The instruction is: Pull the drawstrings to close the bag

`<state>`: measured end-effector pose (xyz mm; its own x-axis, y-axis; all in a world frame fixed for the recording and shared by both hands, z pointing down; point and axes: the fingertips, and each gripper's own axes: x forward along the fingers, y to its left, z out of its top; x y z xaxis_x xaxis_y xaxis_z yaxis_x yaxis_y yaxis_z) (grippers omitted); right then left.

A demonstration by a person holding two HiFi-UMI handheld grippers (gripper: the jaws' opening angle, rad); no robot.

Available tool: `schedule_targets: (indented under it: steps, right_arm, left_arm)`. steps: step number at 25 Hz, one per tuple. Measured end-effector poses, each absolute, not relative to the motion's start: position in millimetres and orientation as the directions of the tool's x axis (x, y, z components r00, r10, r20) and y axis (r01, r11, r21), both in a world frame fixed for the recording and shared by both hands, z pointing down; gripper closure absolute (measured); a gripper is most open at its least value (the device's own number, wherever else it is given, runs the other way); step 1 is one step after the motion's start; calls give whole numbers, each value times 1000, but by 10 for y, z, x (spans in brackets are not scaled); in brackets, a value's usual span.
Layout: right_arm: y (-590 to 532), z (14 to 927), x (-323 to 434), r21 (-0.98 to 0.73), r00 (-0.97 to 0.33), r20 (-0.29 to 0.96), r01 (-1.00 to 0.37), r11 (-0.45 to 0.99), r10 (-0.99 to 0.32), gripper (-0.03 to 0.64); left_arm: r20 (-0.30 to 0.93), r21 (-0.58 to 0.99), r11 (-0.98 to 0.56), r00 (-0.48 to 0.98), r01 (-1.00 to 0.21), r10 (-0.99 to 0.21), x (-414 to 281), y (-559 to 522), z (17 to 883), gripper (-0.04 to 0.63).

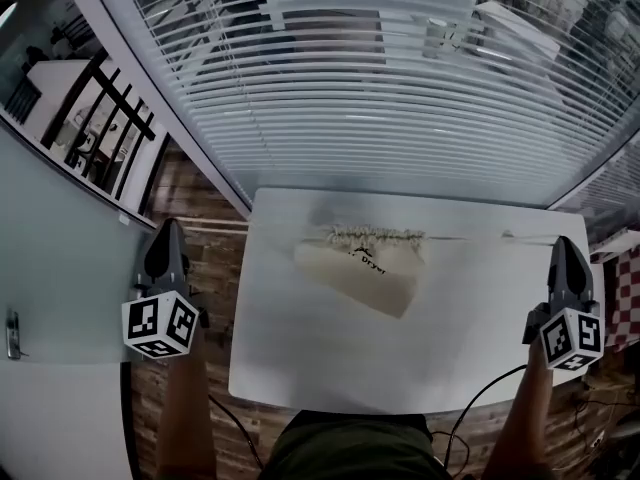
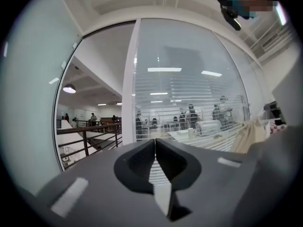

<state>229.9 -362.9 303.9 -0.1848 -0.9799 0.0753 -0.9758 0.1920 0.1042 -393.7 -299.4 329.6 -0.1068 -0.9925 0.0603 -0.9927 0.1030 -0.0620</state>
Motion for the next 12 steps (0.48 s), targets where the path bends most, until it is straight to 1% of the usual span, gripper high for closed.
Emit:
schedule_targets:
  steps: [2,5,10,12]
  right_arm:
    - [-3596,2956,2286,94,-186,58,-977,191,-981,601]
    - [-3549,2877,2285,95,-181,38,-978,184,-983,601]
    - [-3510,2856,2328,69,-162,35,-984,164,-986,601]
    - [-3493,2786,2230,67,-185,13,-980,186,-983,601]
  left_arm:
    - [50,-61,99,-102,-993,-994,-3970,-2960,3229,584]
    - [28,-13,108,-108,-994,-994,-4064,-2927,3156,583]
    - [7,10,101,-101,-995,-995,-4049,-2904,3046,583]
    - [-24,61,87,-88,-994,-996,-4066,-2890,2949,583]
